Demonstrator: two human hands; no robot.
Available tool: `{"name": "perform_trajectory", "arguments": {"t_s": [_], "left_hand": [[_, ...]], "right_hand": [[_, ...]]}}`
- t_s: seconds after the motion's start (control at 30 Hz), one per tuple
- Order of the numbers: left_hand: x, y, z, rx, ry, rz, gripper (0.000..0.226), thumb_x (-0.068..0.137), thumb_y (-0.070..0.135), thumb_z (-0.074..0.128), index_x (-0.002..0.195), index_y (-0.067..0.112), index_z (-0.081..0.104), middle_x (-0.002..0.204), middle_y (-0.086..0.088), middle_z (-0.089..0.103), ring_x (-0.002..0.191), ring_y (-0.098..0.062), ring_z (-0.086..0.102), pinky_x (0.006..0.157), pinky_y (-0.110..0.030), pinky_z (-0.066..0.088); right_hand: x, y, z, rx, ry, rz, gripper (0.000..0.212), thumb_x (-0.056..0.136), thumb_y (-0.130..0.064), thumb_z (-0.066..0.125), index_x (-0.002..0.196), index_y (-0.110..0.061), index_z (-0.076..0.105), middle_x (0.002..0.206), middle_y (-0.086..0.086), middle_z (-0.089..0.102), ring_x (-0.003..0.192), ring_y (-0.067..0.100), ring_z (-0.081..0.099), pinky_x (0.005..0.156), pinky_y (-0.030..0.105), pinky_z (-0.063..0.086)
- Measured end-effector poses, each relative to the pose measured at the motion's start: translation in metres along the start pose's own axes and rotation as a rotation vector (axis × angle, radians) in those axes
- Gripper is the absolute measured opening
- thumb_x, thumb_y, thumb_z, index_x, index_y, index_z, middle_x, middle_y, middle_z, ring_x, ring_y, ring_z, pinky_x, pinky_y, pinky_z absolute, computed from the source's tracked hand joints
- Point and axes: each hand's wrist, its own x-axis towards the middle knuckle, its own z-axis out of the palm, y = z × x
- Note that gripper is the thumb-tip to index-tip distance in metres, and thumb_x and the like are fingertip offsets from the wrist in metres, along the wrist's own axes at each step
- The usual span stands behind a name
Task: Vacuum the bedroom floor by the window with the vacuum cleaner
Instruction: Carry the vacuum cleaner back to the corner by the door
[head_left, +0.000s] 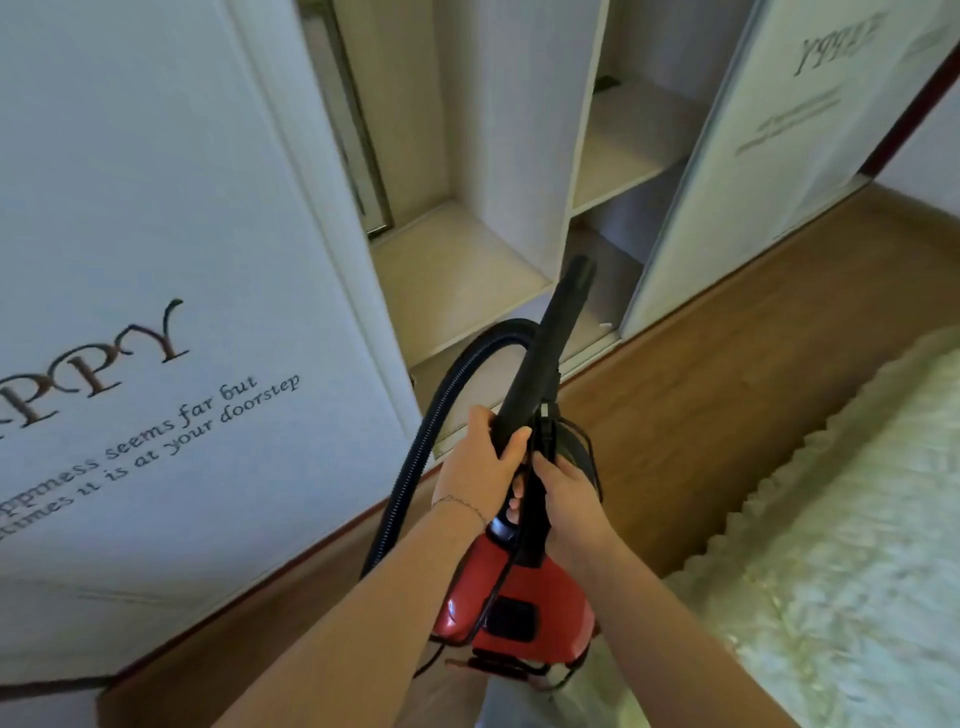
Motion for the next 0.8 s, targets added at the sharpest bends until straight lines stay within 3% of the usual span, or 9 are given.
{"name": "perform_trajectory", "arguments": {"t_s": [0.3, 0.47, 0.53, 0.67, 0.8], "left_hand": [[0.109, 0.101, 0.064, -0.091, -0.152, 0.105, 0.025, 0.091, 0.037, 0.054, 0.100, 0.019, 0.039, 0.079, 0.006, 0.058, 0.075, -0.018, 0.063, 0.070, -0.034, 0.054], [0.167, 0.150, 0.115, -0.070, -0.225, 0.178, 0.022, 0.092, 0.035, 0.053, 0.100, 0.020, 0.038, 0.077, 0.012, 0.055, 0.067, -0.002, 0.056, 0.054, -0.016, 0.040], [0.191, 0.165, 0.138, -0.083, -0.268, 0.184, 0.021, 0.093, 0.036, 0.052, 0.100, 0.023, 0.037, 0.078, 0.013, 0.055, 0.065, -0.002, 0.056, 0.053, -0.015, 0.037], [0.251, 0.195, 0.182, -0.093, -0.339, 0.186, 0.021, 0.091, 0.040, 0.052, 0.100, 0.027, 0.038, 0.082, 0.012, 0.057, 0.070, -0.010, 0.061, 0.063, -0.029, 0.049], [0.309, 0.235, 0.226, -0.079, -0.390, 0.231, 0.021, 0.086, 0.045, 0.056, 0.088, 0.035, 0.038, 0.089, 0.000, 0.062, 0.075, -0.020, 0.065, 0.068, -0.039, 0.056]], "right_hand": [[0.058, -0.116, -0.063, 0.016, 0.087, -0.139, 0.024, 0.101, -0.016, 0.038, 0.092, -0.005, 0.057, 0.061, 0.007, 0.051, 0.049, 0.018, 0.047, 0.048, 0.031, 0.041], [0.092, -0.174, -0.108, 0.038, 0.192, -0.207, 0.022, 0.101, -0.015, 0.038, 0.097, -0.005, 0.056, 0.060, 0.006, 0.051, 0.050, 0.018, 0.047, 0.049, 0.031, 0.042], [0.110, -0.195, -0.128, 0.031, 0.240, -0.222, 0.021, 0.101, -0.014, 0.037, 0.099, -0.005, 0.056, 0.058, 0.005, 0.053, 0.050, 0.018, 0.047, 0.050, 0.031, 0.043], [0.149, -0.244, -0.162, -0.023, 0.337, -0.241, 0.021, 0.101, -0.013, 0.038, 0.097, -0.007, 0.057, 0.058, 0.003, 0.054, 0.052, 0.017, 0.048, 0.052, 0.031, 0.043], [0.182, -0.302, -0.199, -0.087, 0.462, -0.251, 0.019, 0.101, -0.013, 0.038, 0.096, -0.009, 0.056, 0.062, 0.005, 0.054, 0.054, 0.017, 0.049, 0.054, 0.031, 0.046]]}}
